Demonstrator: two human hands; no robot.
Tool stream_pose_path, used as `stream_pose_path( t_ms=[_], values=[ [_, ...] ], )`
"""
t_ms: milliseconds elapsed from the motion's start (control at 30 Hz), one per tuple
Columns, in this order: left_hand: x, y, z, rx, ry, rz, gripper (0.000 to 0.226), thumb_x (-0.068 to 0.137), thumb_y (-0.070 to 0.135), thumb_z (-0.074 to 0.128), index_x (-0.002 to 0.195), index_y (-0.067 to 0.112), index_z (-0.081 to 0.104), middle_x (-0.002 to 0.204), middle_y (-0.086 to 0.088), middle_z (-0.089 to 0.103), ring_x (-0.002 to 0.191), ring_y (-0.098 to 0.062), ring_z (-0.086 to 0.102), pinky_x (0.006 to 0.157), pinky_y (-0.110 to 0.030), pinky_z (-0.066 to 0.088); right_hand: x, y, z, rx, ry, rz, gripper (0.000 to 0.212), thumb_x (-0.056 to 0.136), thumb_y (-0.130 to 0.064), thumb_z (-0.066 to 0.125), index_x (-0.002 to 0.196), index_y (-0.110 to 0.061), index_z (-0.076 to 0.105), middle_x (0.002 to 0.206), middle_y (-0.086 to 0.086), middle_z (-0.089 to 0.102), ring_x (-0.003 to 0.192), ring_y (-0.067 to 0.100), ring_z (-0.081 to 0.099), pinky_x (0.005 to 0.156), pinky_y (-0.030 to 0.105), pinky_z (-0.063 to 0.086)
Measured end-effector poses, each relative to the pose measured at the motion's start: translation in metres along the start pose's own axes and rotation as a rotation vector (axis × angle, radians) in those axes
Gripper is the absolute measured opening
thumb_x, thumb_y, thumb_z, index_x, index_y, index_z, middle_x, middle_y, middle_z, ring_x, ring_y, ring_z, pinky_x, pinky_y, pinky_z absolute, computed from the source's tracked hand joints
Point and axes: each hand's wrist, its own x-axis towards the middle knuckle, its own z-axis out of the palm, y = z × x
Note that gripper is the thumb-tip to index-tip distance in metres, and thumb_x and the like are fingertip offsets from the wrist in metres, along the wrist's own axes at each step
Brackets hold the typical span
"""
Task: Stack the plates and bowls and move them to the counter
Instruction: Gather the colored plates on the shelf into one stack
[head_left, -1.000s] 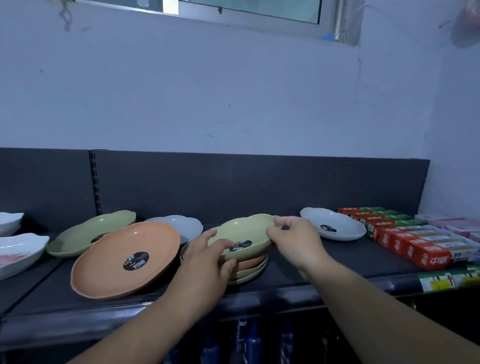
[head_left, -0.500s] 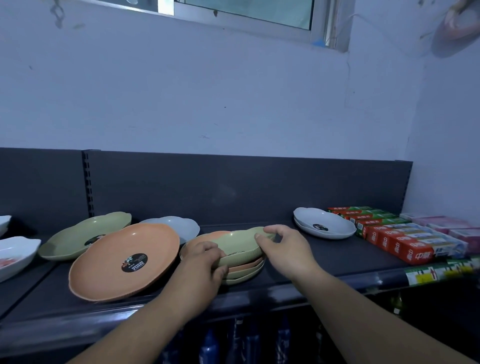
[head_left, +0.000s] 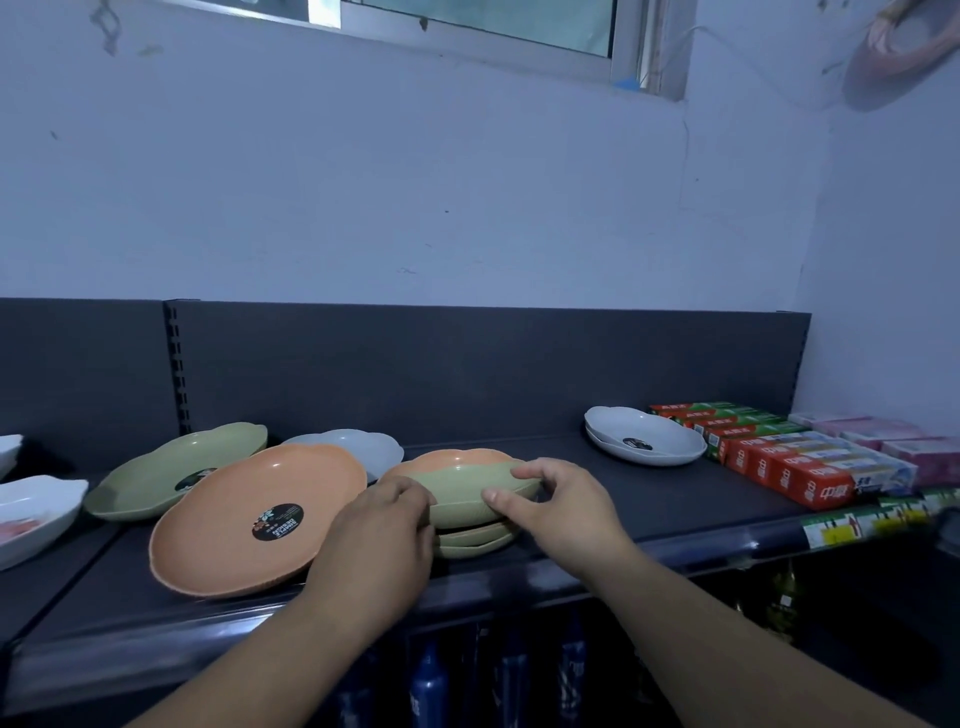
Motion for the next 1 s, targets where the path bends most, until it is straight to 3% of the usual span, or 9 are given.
stream_pose_path(
  t_ms=[200,333,567,733,867,1000],
  values=[
    [-0.002,0.0,-0.004,0.004,-0.039,0.024,0.031,0.087,0.035,0.054,0.117,0.027,0.053,0.122,0.011,0.051,0.112,-0.014,0.05,0.094,-0.023,0.037,-0.004,0.0,0.002,0.004,0.023,0.005,0.043,0.071,-0.052,0.079,0.107,-0.032,0.065,0.12,-0.01,0.055,0.114,0.008,0.052,0.092,0.021,0.04],
    [0.0,0.009,-0.007,-0.015,-0.022,0.017,0.03,0.085,0.041,0.058,0.112,0.03,0.054,0.123,0.014,0.051,0.109,-0.012,0.051,0.09,-0.024,0.038,-0.002,0.002,-0.008,0.008,0.04,0.005,0.04,0.075,-0.053,0.075,0.108,-0.032,0.065,0.112,-0.011,0.054,0.103,0.006,0.051,0.083,0.018,0.036],
    [0.025,0.067,-0.004,-0.069,0.039,0.114,0.037,0.086,0.05,0.055,0.119,0.037,0.05,0.138,0.021,0.038,0.128,-0.002,0.038,0.102,-0.021,0.03,0.026,0.036,-0.049,0.01,0.102,0.05,0.041,0.081,-0.06,0.064,0.109,-0.03,0.067,0.119,-0.012,0.061,0.11,0.008,0.053,0.095,0.025,0.042],
    [0.06,0.123,0.029,-0.169,0.008,0.164,0.036,0.088,0.049,0.051,0.122,0.037,0.046,0.138,0.022,0.033,0.129,0.0,0.034,0.102,-0.016,0.027,0.063,0.08,-0.095,-0.064,0.128,0.073,0.035,0.084,-0.044,0.068,0.114,-0.026,0.067,0.125,-0.01,0.063,0.115,0.008,0.056,0.092,0.022,0.041],
    [0.1,0.161,0.077,-0.27,-0.075,0.082,0.035,0.088,0.044,0.054,0.121,0.034,0.048,0.132,0.02,0.039,0.123,-0.002,0.041,0.101,-0.023,0.037,0.095,0.116,-0.137,-0.217,0.137,0.072,0.034,0.086,-0.037,0.067,0.119,-0.028,0.065,0.132,-0.007,0.059,0.121,0.011,0.054,0.088,0.018,0.034],
    [0.145,0.186,0.131,-0.362,-0.134,-0.099,0.043,0.087,0.039,0.057,0.128,0.032,0.047,0.136,0.012,0.043,0.121,-0.01,0.047,0.096,-0.025,0.04,0.119,0.147,-0.168,-0.294,0.145,0.073,0.041,0.088,-0.035,0.066,0.127,-0.026,0.06,0.139,-0.003,0.052,0.13,0.015,0.045,0.101,0.024,0.034]
  ],
)
